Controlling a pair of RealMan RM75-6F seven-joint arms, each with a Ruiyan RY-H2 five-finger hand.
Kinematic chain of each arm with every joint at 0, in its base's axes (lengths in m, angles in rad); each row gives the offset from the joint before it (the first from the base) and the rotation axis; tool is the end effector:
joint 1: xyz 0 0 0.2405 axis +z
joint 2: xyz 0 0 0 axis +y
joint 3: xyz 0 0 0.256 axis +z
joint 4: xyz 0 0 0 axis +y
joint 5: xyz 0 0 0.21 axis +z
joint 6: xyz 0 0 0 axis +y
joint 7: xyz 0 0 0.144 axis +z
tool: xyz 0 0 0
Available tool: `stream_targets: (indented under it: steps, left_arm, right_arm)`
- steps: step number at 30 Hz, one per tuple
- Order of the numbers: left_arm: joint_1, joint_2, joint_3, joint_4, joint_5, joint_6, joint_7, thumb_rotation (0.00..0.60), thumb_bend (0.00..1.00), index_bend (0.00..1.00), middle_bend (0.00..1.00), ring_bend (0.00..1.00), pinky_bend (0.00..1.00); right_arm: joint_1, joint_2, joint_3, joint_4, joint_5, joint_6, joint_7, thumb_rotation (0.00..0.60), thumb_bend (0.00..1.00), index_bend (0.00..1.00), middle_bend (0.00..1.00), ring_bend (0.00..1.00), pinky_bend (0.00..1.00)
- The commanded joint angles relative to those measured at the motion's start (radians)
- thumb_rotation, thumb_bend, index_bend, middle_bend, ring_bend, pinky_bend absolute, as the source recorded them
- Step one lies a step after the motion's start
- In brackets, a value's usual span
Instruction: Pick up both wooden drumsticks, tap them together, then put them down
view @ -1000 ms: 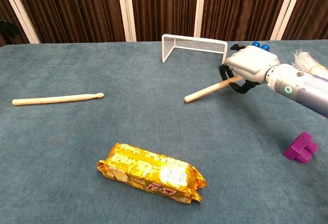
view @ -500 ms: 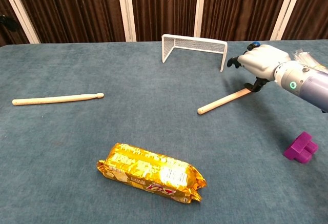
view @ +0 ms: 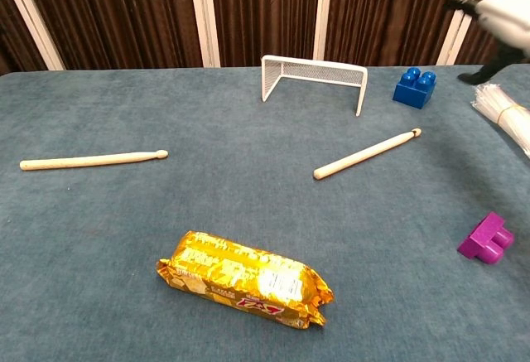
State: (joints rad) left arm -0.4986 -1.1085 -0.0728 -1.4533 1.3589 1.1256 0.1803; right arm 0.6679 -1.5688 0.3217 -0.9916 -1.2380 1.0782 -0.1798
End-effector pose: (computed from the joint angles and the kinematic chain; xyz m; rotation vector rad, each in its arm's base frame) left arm -0.2784 0.3180 0.1510 -1.7067 -0.6356 -0.6788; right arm -0.2364 -0.4160 0.0800 1.4611 -0.6585 0.8953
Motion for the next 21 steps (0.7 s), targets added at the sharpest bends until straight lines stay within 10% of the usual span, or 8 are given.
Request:
stream_targets:
  steps: [1, 13, 21]
  left_arm:
    - [0.043, 0.019, 0.025, -0.011, 0.042, 0.063, -0.007, 0.600, 0.38, 0.07, 0.03, 0.00, 0.00]
    - [0.156, 0.082, 0.113, -0.073, 0.166, 0.194, -0.043, 0.600, 0.38, 0.07, 0.04, 0.00, 0.00]
    - [0.203, 0.095, 0.138, -0.152, 0.147, 0.192, -0.021, 0.600, 0.38, 0.07, 0.03, 0.00, 0.00]
  right_arm:
    - [-0.070, 0.096, -0.040, -0.046, -0.071, 0.053, 0.136, 0.600, 0.31, 0.02, 0.08, 0.09, 0.00]
    - [-0.246, 0.269, -0.150, -0.180, -0.134, 0.128, 0.416, 0.600, 0.31, 0.02, 0.08, 0.08, 0.00]
    - [-0.359, 0.409, -0.236, -0.415, -0.212, 0.252, 0.279, 0.600, 0.31, 0.02, 0.08, 0.08, 0.00]
